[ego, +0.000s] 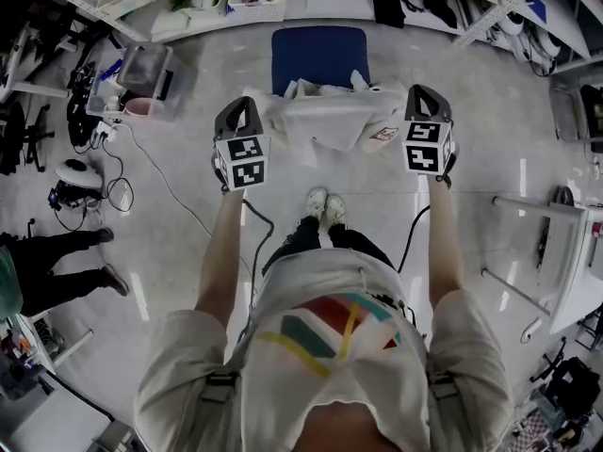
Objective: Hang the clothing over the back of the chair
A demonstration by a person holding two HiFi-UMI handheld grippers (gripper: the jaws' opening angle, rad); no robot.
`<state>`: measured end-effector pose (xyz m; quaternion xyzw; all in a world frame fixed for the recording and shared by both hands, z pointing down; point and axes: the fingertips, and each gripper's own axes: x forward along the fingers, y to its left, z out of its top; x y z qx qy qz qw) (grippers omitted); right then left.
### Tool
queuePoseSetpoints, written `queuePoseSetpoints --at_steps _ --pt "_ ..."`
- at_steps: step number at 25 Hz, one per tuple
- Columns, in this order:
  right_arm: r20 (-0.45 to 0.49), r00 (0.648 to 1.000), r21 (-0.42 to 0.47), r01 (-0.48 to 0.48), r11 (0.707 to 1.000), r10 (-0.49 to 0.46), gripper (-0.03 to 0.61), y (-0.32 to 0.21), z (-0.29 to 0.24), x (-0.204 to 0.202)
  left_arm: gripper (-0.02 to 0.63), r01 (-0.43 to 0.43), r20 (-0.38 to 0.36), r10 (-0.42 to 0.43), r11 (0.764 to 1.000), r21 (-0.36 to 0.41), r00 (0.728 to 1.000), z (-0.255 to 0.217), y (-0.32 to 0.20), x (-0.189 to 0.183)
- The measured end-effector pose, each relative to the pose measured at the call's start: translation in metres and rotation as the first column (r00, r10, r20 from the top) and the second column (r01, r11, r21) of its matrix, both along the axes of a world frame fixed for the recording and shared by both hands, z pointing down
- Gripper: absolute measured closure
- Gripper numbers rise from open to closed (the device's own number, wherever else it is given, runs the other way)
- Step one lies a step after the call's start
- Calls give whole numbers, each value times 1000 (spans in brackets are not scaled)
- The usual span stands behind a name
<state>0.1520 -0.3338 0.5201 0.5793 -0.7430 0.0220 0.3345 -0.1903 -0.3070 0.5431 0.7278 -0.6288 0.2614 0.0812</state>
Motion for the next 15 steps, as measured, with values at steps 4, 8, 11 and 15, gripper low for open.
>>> queuePoseSetpoints --at_steps 4,8,11,15 --pt "73 997 156 -3 988 -9 572 -12 -62 -14 600 -5 -54 11 993 122 999 -55 -19 14" --pt "128 991 294 -3 956 -37 572 -15 -125 -24 600 -19 -85 42 965 262 995 -123 -30 30" --pt "168 985 376 -17 926 -50 572 -11 -168 -26 600 -31 -104 70 941 336 992 -169 -31 42" --pt "197 979 465 -45 884 -54 572 4 -213 -24 600 -37 -137 97 922 385 986 -214 -22 58"
